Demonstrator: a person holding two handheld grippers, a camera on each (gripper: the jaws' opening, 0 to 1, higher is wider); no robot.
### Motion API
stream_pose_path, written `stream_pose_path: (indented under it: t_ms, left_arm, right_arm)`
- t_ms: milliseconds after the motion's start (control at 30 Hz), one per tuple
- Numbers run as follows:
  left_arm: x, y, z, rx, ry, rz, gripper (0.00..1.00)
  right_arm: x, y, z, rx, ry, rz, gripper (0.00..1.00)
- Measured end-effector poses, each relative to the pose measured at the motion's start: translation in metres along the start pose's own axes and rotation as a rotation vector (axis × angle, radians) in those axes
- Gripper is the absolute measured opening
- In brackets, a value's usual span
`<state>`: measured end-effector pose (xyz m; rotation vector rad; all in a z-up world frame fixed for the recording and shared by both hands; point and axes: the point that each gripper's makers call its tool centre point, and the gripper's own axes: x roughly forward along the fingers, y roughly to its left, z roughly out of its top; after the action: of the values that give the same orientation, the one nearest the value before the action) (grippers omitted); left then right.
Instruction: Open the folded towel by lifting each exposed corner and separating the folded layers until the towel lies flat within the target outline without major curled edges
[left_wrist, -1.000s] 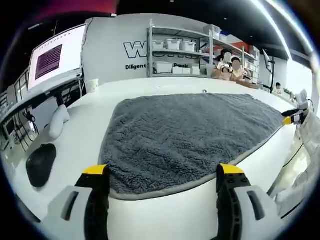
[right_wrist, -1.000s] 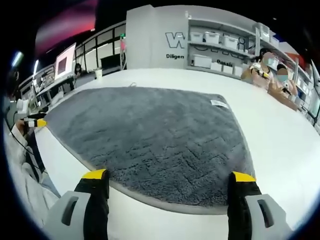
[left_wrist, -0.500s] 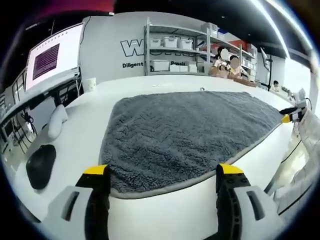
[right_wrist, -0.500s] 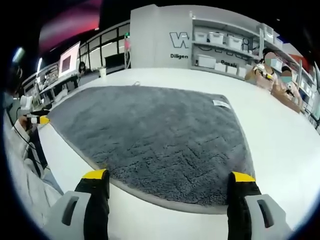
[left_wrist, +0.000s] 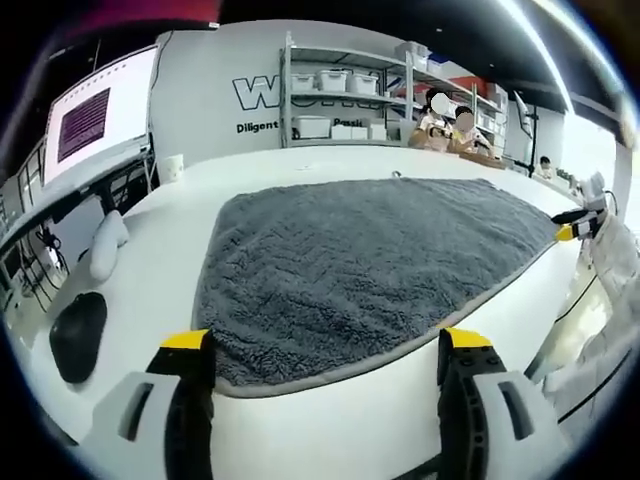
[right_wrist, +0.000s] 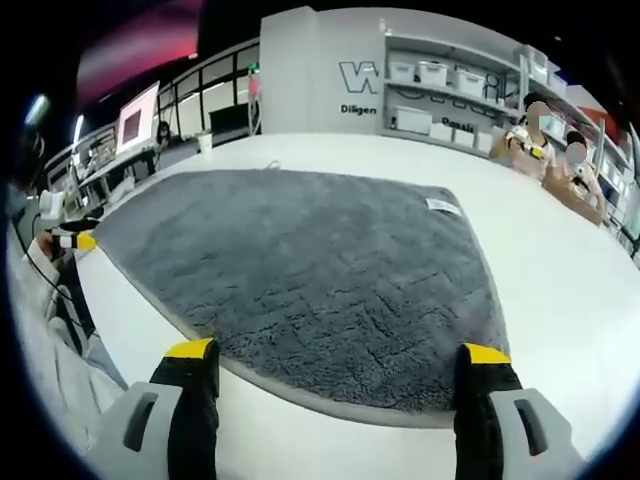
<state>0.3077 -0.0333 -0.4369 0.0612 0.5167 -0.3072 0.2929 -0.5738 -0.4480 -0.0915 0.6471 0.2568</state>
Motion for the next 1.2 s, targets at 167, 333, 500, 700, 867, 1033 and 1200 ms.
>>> stream_pose_path:
  t_ms: [167, 333, 500, 700, 867, 1033, 1200]
  left_arm:
    - [-0.003, -0.001, 0.017, -0.070, -0.072, -0.019, 0.91]
    - [0.002, -0.004, 0.034, -0.101, -0.122, 0.015, 0.94]
    - [0.012, -0.005, 0.038, -0.114, -0.128, 0.044, 0.94]
    - [0.027, -0.015, 0.044, -0.132, -0.136, 0.030, 0.93]
    - [0.037, -0.024, 0.045, -0.130, -0.126, 0.018, 0.93]
    - [0.045, -0.024, 0.040, -0.110, -0.103, 0.040, 0.93]
    - [0.050, -0.019, 0.027, -0.078, -0.058, 0.075, 0.92]
  right_arm:
    - [-0.001, -0.001, 0.004, 0.013, 0.003, -0.028, 0.96]
    - [0.004, 0.002, 0.020, 0.080, -0.065, -0.054, 0.98]
    - [0.012, 0.010, 0.038, 0.146, -0.143, -0.048, 0.99]
    - [0.024, 0.028, 0.056, 0.156, -0.180, -0.038, 0.99]
    - [0.038, 0.042, 0.064, 0.143, -0.181, -0.034, 0.99]
    - [0.050, 0.058, 0.060, 0.099, -0.144, -0.014, 0.99]
    - [0.053, 0.058, 0.048, 0.071, -0.097, -0.024, 0.99]
